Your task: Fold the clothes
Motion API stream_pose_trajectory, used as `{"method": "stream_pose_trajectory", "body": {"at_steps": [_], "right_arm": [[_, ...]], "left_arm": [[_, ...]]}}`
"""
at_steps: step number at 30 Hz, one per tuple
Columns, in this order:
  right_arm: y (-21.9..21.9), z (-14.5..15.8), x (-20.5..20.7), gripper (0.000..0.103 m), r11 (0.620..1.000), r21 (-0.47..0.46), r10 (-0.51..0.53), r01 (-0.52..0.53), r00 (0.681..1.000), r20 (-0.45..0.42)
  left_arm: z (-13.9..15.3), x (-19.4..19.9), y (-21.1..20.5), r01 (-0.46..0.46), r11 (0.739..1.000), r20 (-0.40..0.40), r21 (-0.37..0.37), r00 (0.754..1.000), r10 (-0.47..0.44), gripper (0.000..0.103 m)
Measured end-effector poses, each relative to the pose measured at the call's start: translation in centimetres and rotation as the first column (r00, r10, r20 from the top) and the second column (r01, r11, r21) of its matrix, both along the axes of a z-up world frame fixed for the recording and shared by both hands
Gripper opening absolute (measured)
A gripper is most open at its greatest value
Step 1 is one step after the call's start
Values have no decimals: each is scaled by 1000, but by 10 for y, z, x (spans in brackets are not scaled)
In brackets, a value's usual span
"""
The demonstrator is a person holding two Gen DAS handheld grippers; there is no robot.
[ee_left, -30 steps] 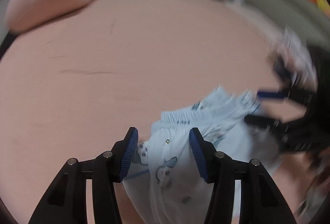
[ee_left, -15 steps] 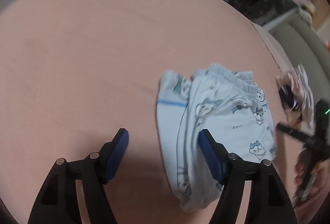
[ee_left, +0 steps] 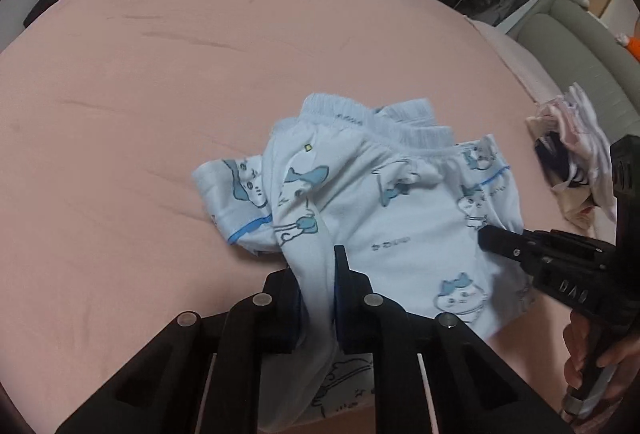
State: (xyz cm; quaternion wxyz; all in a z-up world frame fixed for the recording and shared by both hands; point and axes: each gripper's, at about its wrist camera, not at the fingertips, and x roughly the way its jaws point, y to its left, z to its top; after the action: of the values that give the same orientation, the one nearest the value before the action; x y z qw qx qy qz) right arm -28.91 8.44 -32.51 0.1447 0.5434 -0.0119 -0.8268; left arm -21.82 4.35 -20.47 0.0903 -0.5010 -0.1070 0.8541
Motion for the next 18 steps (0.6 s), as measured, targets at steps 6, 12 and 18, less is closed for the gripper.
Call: {"method": "stream_pose_trajectory", "body": {"at_steps": [6, 12, 18], "right_arm": [[2, 50, 20, 9, 999, 44, 27, -23, 995, -100], [-34, 108, 39, 9, 999, 38, -10, 17, 984, -176], [88, 147, 124, 9, 991, -7, -135, 135, 979, -151]], "left_arm": [[50, 19, 26, 59, 998, -91, -9, 994, -59, 10], [84, 62, 13, 139, 990, -129, -8, 982, -139, 10], [95, 120, 35, 300, 954, -98, 3, 950, -298, 10]]}}
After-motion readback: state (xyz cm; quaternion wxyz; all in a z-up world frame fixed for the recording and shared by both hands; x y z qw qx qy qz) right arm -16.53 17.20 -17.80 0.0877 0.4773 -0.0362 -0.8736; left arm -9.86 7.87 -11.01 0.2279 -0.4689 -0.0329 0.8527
